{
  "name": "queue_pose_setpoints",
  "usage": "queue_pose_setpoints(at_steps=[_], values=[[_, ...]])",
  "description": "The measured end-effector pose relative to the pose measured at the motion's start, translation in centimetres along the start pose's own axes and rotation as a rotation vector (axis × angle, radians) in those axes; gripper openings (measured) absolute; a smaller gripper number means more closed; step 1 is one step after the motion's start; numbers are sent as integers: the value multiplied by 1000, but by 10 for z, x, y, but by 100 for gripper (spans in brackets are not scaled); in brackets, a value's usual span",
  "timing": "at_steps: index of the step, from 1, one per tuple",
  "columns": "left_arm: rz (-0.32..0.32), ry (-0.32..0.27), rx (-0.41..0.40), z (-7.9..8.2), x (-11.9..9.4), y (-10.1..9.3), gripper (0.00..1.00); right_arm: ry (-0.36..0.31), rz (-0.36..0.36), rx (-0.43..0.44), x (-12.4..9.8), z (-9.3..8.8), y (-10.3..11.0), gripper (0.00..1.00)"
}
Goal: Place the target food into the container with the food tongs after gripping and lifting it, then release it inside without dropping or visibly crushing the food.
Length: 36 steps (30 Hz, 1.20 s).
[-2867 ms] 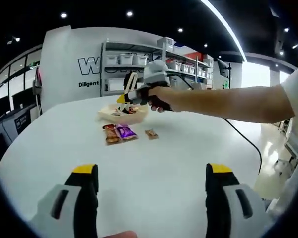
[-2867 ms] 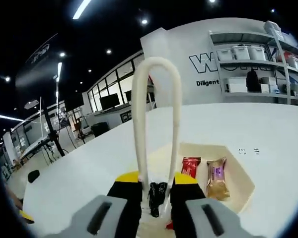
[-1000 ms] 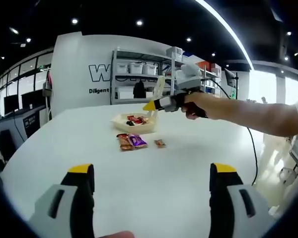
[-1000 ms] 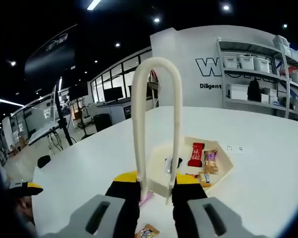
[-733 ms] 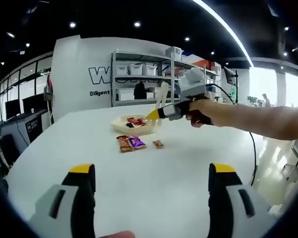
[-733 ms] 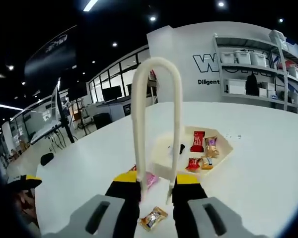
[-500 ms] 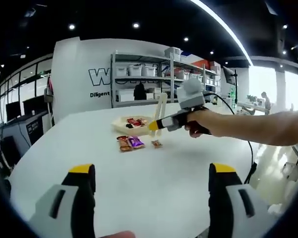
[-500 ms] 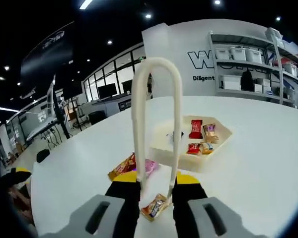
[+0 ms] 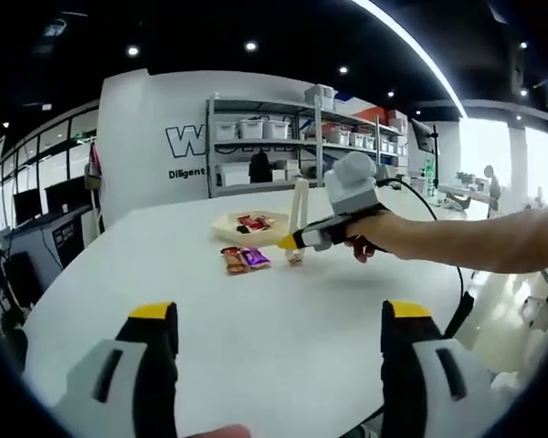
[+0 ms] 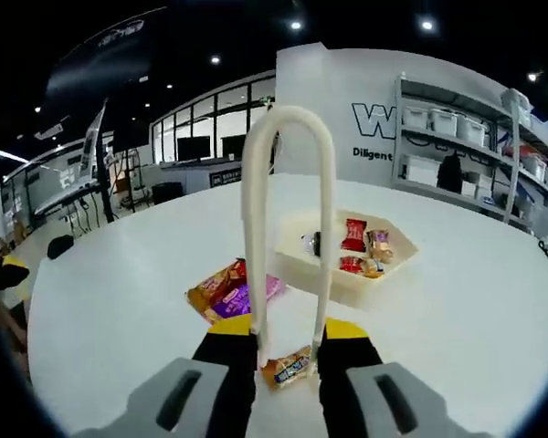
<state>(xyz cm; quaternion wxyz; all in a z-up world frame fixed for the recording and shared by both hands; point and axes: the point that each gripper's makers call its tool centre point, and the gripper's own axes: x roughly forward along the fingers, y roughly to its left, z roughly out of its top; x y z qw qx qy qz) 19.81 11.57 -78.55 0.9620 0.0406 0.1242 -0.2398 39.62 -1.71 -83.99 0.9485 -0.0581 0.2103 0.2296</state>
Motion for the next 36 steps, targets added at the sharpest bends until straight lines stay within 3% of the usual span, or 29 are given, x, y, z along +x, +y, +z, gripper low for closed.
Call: queue_pose_setpoints(at_steps=[5,12,15,25,30,36], values=[[-13,-5,-4,0,0,-5,90,4,-18,-27,-8,-3,-11,19],[-18,-1,-14,-4,-1,-7,89,-13,-58,2,-21,0,-32,19],[-20,-11,-23,-2,-1,-8,89,-34,-51,104,-23,4,-34,19],[-11,-16,-25,-1,-6,-3,89,-6,-81,-72,-5,2,-22,19],[9,-15,-37,-4,-8,8,89,4,-68,-115,-13,-5,-17,19],[-7,-28,-41,2,-5,1,88,9,-60,-145,-32,-7,-22,19]])
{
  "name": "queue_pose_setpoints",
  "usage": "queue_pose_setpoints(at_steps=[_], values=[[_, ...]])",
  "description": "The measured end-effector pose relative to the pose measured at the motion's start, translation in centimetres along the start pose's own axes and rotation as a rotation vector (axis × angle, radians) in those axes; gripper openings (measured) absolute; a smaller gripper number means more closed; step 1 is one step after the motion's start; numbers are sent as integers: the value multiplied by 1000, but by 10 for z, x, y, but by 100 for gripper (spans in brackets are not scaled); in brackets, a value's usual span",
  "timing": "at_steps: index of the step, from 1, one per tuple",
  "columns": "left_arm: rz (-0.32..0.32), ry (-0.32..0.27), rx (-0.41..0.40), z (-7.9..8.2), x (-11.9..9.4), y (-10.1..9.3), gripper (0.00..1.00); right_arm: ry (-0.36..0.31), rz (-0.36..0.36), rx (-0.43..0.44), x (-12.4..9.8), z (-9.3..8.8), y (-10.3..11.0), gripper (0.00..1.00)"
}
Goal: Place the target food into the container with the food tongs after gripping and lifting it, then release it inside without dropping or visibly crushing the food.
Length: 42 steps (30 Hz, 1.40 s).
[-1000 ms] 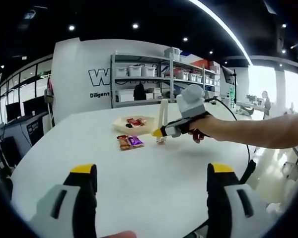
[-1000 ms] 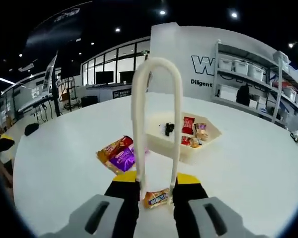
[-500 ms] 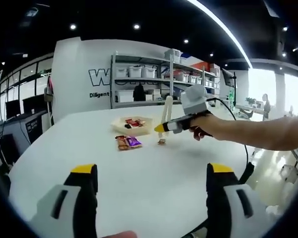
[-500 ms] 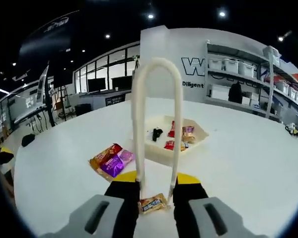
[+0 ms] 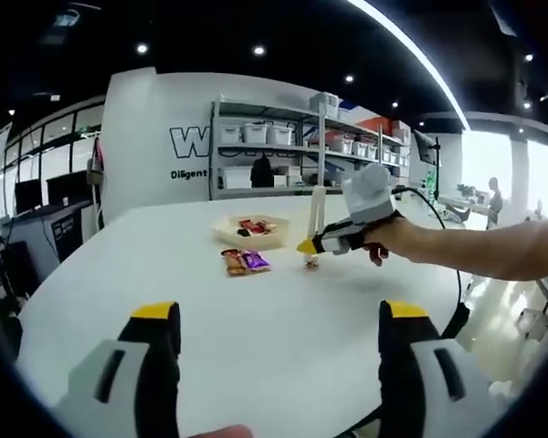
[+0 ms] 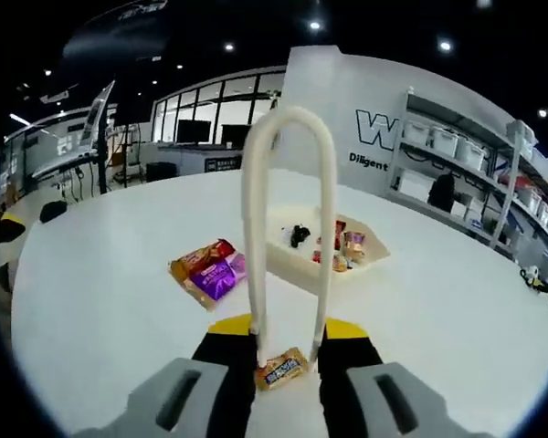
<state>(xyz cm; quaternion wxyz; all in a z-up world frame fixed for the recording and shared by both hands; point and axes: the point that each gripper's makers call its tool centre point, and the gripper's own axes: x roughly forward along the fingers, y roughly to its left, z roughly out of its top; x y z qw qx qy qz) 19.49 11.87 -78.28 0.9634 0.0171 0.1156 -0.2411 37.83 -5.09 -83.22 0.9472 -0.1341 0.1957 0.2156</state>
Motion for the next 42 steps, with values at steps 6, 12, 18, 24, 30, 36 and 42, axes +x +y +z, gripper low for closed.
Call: queue_pose_setpoints(at_steps=[6,12,18,24,30,36,42], values=[[-24,6,6,-2,4,-10,87,12,-14,-13,-14,-10,-9,19],[-31,-4,12,3,1,-15,87,-14,-25,62,-12,-2,-12,19],[-14,-2,5,0,-4,-7,87,2,-1,62,-9,-14,7,19],[-11,-3,3,1,-4,-6,87,14,-38,51,-8,-21,-9,19],[-15,-1,8,1,-3,-7,87,-4,-47,131,-11,-18,-24,19],[-11,2,10,1,-4,-6,87,-12,26,153,-9,-7,-8,20],[1,3,8,1,-7,-2,87,-13,79,125,-3,-3,7,20]])
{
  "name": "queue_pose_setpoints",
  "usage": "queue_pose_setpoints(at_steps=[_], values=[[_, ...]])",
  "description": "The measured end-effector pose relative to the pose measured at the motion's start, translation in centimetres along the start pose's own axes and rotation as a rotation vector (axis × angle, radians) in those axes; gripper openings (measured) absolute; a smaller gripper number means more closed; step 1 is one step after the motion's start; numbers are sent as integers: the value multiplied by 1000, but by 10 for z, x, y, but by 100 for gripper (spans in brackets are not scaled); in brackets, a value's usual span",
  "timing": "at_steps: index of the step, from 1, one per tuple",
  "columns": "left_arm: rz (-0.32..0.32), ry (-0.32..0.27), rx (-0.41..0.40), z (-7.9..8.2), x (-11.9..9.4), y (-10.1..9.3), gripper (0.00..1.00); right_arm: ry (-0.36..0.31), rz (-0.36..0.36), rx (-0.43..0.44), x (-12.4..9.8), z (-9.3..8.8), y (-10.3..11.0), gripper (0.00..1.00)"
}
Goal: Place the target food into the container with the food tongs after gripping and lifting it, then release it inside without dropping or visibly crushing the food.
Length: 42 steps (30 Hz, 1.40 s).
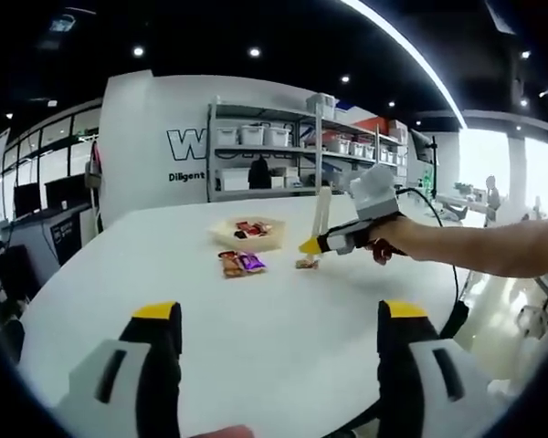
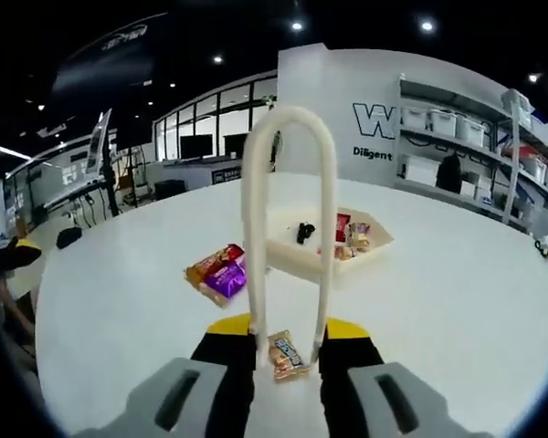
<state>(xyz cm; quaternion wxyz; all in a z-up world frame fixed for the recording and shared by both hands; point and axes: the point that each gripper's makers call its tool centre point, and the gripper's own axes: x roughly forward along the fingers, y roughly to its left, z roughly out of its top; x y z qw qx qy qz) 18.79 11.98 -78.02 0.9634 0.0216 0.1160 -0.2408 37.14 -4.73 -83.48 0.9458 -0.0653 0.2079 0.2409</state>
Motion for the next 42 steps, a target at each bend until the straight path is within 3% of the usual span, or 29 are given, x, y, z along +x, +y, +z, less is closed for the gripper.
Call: queue_pose_setpoints(at_steps=[16,19,27,34,42], values=[[31,11,7,-2,-5,9,86,-20,78,-60,16,-2,-3,21],[39,10,2,-2,-4,11,86,-30,121,-10,16,-1,-3,21],[40,19,17,2,5,5,86,-59,196,-30,14,11,-1,22],[44,27,26,2,8,0,86,-22,311,-144,17,3,6,22],[55,37,33,4,13,-4,86,-28,405,-170,17,-5,6,23]])
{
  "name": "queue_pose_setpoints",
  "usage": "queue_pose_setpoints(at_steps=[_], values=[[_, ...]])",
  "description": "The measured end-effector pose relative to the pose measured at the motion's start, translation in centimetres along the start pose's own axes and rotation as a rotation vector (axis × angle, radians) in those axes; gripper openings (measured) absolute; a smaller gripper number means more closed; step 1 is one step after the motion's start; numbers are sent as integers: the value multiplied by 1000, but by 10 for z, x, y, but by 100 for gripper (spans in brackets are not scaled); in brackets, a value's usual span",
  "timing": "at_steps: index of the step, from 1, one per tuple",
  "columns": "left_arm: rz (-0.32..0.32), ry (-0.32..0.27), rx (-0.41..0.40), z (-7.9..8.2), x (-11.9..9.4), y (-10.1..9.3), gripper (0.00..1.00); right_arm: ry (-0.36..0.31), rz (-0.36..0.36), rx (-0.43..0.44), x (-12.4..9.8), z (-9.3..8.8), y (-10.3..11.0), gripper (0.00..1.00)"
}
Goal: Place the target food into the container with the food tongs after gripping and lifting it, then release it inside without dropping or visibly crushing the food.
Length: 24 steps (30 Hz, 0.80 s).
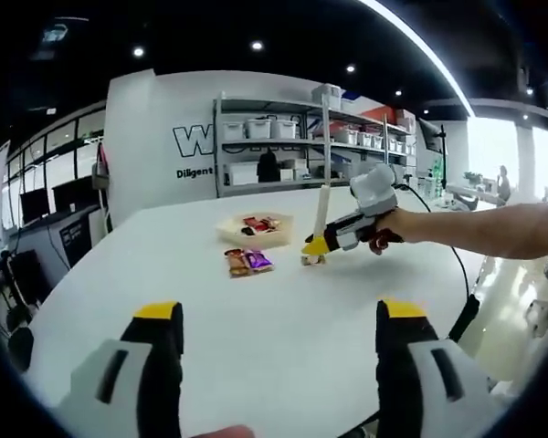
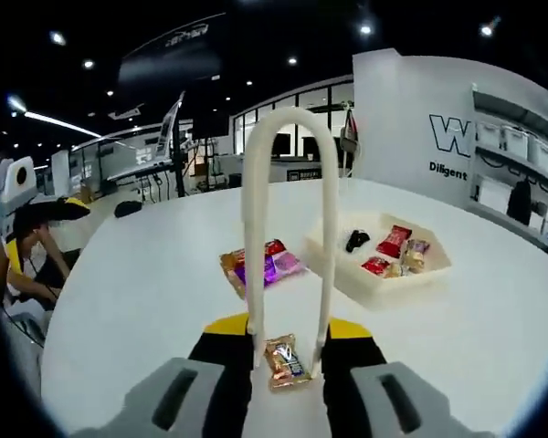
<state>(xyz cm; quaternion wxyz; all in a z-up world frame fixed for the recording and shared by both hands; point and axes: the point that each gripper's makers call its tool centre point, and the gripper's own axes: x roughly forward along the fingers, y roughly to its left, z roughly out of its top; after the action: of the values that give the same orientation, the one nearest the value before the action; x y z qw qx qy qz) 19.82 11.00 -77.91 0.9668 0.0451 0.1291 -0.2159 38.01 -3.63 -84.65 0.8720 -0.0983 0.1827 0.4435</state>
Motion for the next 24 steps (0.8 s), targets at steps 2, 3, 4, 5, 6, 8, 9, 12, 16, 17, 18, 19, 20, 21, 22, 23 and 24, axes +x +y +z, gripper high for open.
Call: queue_pose_setpoints(at_steps=[2,3,4,5,6,8,9,12,16,17,18,19,20,21,22,23,24], values=[[0,0,6,2,2,-3,85,6,7,-6,0,-3,0,22],[0,1,9,3,2,-4,85,-17,14,-44,0,1,0,23],[2,0,13,4,3,-5,85,-7,21,-28,-1,-2,2,23],[3,3,14,4,4,-6,85,-8,21,-28,-2,-2,2,22],[2,5,15,4,5,-7,85,-10,23,-30,-1,-1,2,22],[3,6,21,5,7,-10,85,-11,4,-21,-1,-2,0,20],[3,8,22,5,7,-11,85,-10,-3,-21,-1,-2,0,19],[0,14,29,5,10,-16,85,-7,-5,-26,-1,-2,1,17],[-5,18,32,4,12,-20,85,5,-48,-1,-2,-3,-3,14],[-6,22,32,2,13,-20,85,7,-76,24,-2,-4,-6,13],[-7,24,32,2,13,-21,85,5,-67,15,-2,-3,-5,13],[-7,24,32,2,14,-22,85,6,-80,25,-3,-4,-6,13],[-7,23,31,2,14,-22,85,5,-86,29,-3,-4,-6,13],[-9,19,29,2,14,-23,85,2,-93,51,-3,-4,-6,13],[-11,18,27,3,15,-24,85,1,-103,70,-4,-4,-7,13],[-14,17,26,3,15,-24,85,6,-114,82,-4,-4,-8,13],[-14,17,26,4,16,-25,85,8,-114,95,-4,-3,-8,13]])
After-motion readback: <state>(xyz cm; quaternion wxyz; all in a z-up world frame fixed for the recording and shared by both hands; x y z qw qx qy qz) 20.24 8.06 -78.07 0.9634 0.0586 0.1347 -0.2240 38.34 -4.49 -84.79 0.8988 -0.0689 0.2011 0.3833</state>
